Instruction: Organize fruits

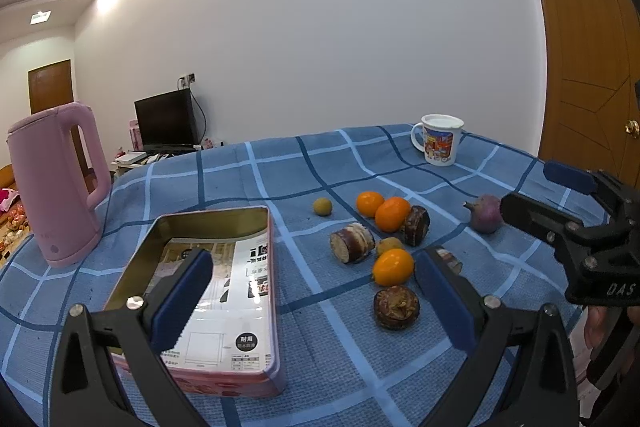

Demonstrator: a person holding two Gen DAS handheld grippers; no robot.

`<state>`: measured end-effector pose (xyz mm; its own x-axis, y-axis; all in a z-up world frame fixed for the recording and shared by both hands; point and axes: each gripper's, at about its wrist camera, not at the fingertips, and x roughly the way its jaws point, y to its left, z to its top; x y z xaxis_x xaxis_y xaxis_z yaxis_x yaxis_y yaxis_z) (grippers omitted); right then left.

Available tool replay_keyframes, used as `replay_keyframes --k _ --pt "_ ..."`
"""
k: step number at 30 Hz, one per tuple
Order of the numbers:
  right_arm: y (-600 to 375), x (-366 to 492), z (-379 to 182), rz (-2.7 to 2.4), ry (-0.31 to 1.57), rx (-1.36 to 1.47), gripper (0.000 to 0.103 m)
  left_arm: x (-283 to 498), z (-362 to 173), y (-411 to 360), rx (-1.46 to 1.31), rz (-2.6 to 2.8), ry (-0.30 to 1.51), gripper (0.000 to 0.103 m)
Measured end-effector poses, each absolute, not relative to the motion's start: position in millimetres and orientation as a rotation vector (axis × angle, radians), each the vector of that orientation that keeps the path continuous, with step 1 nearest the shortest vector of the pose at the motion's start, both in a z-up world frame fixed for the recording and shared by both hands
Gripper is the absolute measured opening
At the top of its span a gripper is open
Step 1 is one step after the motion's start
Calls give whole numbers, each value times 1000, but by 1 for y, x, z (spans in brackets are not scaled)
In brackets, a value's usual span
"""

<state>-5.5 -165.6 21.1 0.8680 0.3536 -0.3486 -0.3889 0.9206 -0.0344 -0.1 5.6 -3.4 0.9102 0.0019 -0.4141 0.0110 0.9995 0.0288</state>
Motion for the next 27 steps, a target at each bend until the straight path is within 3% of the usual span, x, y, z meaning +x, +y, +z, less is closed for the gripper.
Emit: replay_keyframes --k 27 --pt "-163 -4 16 388 368 -105 102 -1 -5 6 36 -2 427 103"
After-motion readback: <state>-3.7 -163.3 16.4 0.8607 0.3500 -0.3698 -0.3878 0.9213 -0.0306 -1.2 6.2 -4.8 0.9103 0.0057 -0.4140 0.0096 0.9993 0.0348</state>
